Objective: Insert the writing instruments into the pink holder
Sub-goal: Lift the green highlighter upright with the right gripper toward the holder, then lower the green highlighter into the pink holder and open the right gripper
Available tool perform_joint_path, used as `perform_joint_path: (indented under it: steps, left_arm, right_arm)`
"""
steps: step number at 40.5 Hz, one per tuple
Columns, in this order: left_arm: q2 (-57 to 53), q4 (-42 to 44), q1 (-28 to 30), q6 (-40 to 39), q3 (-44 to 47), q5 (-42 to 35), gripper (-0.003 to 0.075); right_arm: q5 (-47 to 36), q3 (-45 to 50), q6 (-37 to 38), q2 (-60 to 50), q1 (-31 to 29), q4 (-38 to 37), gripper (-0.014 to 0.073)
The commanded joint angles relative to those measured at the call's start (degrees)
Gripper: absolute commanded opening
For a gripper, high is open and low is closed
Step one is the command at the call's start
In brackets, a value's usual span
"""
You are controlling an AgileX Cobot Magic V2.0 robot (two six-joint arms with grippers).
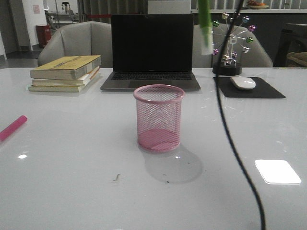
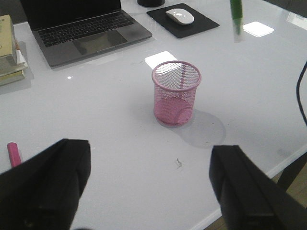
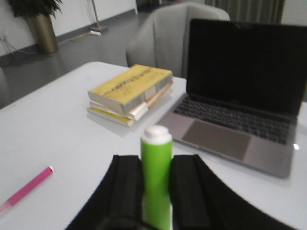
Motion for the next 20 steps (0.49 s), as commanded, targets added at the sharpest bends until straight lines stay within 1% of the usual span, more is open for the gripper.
perform_joint_path:
  steps: [1, 5, 11, 15, 20]
  left_arm:
    - [0.6, -0.67, -0.39, -0.39, -1.59, -4.5, 0.0568]
    - [0.6, -0.67, -0.39, -0.39, -1.59, -4.5, 0.0568]
    - [0.6, -0.67, -0.39, -0.39, -1.59, -4.5, 0.0568]
    - [0.6, -0.67, -0.39, -0.39, -1.59, -4.5, 0.0568]
    - [0.6, -0.67, -0.39, -0.39, -1.59, -4.5, 0.0568]
  right_arm:
    - [-14.86, -1.02, -0.64, 1.51, 2.33, -3.57, 0.0195]
    - [-21.59, -1.02, -0.64, 5.72, 2.76, -5.57, 0.0195]
    - [-29.22, -1.02, -0.64, 12.56, 2.55, -5.62, 0.0195]
    - [-30.87, -1.02, -0.64, 16.59, 2.55, -5.62, 0.0195]
    - [-30.2, -1.02, -0.64, 20.72, 2.55, -5.62, 0.0195]
